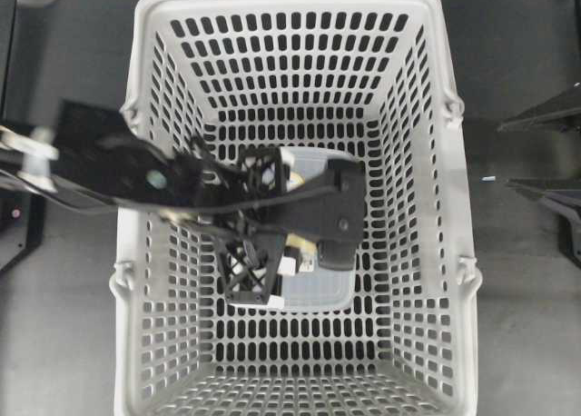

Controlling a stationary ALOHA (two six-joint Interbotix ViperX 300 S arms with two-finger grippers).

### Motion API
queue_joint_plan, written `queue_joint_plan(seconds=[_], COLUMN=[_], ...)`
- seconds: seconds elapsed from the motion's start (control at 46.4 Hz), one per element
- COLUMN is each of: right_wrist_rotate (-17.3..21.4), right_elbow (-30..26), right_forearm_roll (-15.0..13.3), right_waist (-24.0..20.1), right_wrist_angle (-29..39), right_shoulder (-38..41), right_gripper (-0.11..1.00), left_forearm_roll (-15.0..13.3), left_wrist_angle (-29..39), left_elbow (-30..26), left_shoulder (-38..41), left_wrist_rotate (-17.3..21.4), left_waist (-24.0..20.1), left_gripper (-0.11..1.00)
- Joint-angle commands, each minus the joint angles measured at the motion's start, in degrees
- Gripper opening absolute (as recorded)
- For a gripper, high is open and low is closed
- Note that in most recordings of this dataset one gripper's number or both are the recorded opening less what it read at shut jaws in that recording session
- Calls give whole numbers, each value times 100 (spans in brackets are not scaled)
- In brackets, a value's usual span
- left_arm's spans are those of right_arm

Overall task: Pick up the tape dispenser from the shopping basket with the left arm.
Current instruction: 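Close the left gripper around the tape dispenser's tape roll, then lift the held tape dispenser upward out of the basket with the left gripper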

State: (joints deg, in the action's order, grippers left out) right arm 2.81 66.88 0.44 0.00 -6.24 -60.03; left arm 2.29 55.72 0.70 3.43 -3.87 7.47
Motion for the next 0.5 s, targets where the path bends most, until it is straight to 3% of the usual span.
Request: queue_joint_plan(seconds=[0.0, 0.172, 0.474], right_wrist_rotate=[9, 9, 9], right_elbow=[-105, -97, -97], right_forearm_roll=[26, 26, 26], right_waist=[-18, -18, -18], right_wrist_angle=[-26, -26, -26], right_shoulder=[26, 35, 26], right_gripper=[72, 72, 72], left_forearm_roll=[18, 18, 18], left_wrist_angle=[747, 1767, 2030], left_elbow=[-1020, -2153, -2206], left_shoulder=[-290, -255, -105], left_wrist_rotate=[97, 176, 176], left_waist=[-97, -141, -167], left_gripper=[28, 28, 28])
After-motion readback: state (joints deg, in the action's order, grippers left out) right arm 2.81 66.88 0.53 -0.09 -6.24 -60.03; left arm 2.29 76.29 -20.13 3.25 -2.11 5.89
